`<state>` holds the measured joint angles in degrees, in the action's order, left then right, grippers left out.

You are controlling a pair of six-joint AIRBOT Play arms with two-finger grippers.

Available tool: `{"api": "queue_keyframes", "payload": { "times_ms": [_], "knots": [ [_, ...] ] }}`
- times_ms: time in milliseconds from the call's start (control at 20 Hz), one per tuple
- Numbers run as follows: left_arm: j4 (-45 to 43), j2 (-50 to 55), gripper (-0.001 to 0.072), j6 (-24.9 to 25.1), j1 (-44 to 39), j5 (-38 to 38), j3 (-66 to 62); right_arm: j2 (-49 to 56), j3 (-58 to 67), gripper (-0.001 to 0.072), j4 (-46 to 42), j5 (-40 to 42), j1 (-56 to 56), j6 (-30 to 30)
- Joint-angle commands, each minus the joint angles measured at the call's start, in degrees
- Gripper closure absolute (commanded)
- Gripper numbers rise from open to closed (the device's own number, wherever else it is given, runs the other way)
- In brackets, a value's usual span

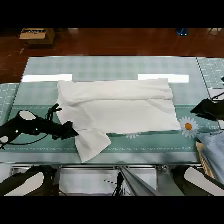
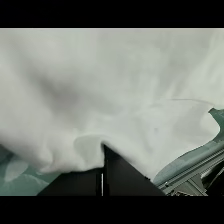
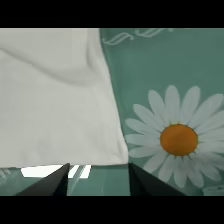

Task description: Fold the shirts.

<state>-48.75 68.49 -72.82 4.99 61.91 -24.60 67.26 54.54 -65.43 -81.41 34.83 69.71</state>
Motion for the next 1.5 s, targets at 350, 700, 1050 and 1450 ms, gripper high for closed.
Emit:
{"api": "queue_keyframes", "payload": {
  "times_ms": [350,700,1050,1450],
  "knots": [
    [-0.24,-0.31,0.0688,1.25,-0.26,-2.80,0.00,7.52,-8.85,0.0226,0.42,4.44,-0.11,0.70],
    [-0.22,-0.31,0.0688,3.19,-0.26,-2.82,-0.11,10.88,-11.67,0.0411,0.42,15.21,-11.56,5.66],
    [-0.28,-5.33,0.0689,6.19,-0.24,2.71,-19.23,3.41,0.50,0.0693,7.69,9.35,-13.27,-3.56],
    [-0.15,1.97,0.0688,3.10,-0.37,-6.38,-42.56,4.33,12.13,0.0695,16.72,30.77,-22.38,-2.73]
  ]
}}
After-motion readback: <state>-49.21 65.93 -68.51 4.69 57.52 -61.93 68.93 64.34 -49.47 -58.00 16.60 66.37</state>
